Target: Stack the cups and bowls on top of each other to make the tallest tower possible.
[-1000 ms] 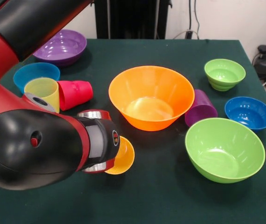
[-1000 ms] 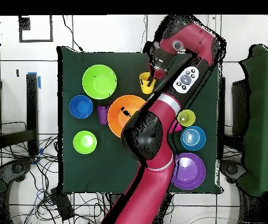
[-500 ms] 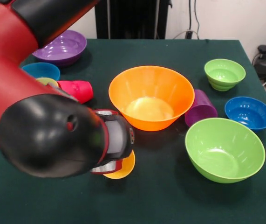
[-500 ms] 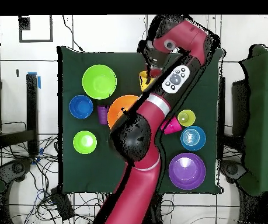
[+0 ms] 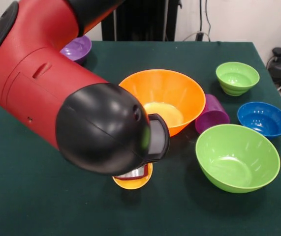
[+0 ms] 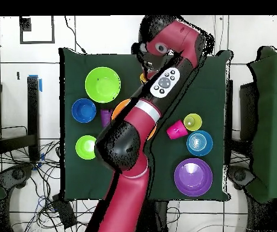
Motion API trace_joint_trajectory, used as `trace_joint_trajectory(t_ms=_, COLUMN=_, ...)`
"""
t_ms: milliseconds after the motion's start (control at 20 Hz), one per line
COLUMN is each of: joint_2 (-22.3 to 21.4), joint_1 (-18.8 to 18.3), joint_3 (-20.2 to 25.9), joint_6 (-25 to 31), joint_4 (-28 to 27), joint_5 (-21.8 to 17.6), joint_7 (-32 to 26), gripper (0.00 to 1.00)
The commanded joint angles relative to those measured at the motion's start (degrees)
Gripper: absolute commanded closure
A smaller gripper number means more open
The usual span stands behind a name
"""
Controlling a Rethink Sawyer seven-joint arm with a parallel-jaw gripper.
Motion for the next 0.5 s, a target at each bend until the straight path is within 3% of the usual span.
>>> trace_joint_trajectory(t_ms=50, joint_2=-1.6, joint_1=0.9, joint_3=9.0, joint_6=-7.9, joint_4=-0.5, joint_5=-9.3, joint_7=-3.2, gripper=1.0)
trace_joint_trajectory(t_ms=500, joint_2=-6.4, joint_1=4.6, joint_3=17.7, joint_6=-12.7, joint_4=3.6, joint_5=-19.0, joint_7=-7.5, gripper=1.0)
